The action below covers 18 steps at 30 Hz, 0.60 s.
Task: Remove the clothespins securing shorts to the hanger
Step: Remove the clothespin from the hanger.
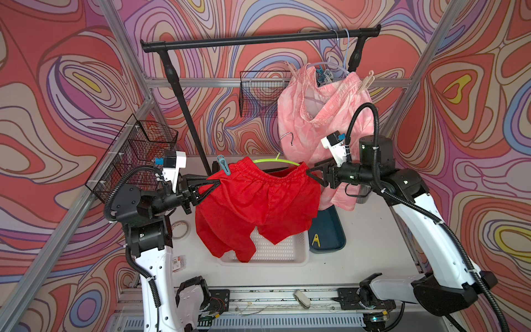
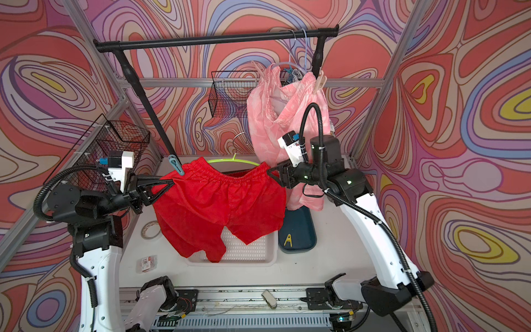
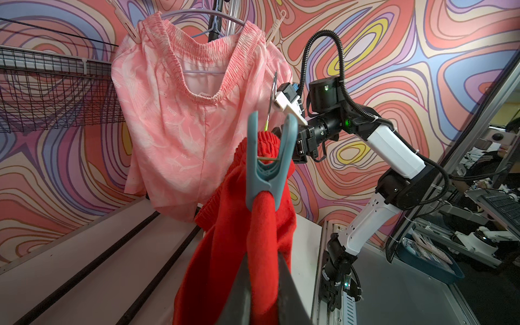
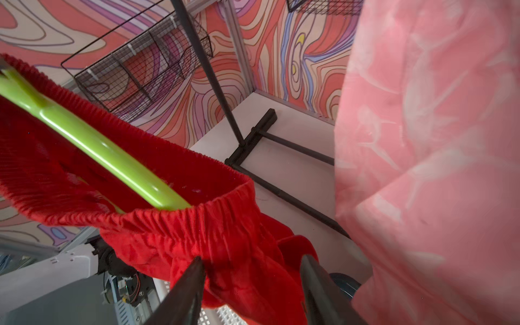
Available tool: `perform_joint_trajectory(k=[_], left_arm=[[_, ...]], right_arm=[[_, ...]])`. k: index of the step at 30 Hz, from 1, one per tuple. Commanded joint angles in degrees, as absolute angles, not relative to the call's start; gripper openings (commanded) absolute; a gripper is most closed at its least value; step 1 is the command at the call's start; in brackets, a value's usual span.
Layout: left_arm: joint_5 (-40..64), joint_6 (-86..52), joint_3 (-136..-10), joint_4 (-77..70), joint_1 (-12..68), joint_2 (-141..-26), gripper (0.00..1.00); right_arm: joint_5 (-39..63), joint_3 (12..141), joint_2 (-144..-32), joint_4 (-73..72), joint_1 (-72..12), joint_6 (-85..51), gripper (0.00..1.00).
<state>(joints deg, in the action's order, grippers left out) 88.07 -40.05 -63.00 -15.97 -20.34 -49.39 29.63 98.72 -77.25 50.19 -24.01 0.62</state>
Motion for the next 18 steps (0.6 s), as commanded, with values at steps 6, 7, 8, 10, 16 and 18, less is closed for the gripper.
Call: perform_joint_trajectory(k=[6,7,8,10,16,18], left_arm=[[87.5,-39.6,-66.0,-16.3,-19.4,-50.6,0.00],[87.3,-39.5,-66.1,-16.3,-19.2,-51.0,0.00],[86.9,-39.4,-66.3,-16.3,-18.9,-51.5,0.00],[86.4,-39.1,-66.8,-16.4,-18.1,-52.5,0.00],[84.2,-34.3,-69.7,-10.1,-15.8,-55.8,0.00],[83.0,-31.9,-70.8,-6.9,-15.1,-56.7,0.03]], right_arm=[[43.0,102.7,-82.4,51.0,-24.7,12.9,0.57],[43.9,103.1,-83.2,51.1,-24.7,13.5,0.54],[44.6,103.7,-84.1,51.2,-24.7,14.0,0.48],[44.0,104.4,-85.5,50.3,-24.8,14.1,0.28],[40.7,107.7,-89.4,50.0,-24.7,14.9,0.00],[37.9,108.1,-89.7,49.3,-24.7,14.8,0.00]])
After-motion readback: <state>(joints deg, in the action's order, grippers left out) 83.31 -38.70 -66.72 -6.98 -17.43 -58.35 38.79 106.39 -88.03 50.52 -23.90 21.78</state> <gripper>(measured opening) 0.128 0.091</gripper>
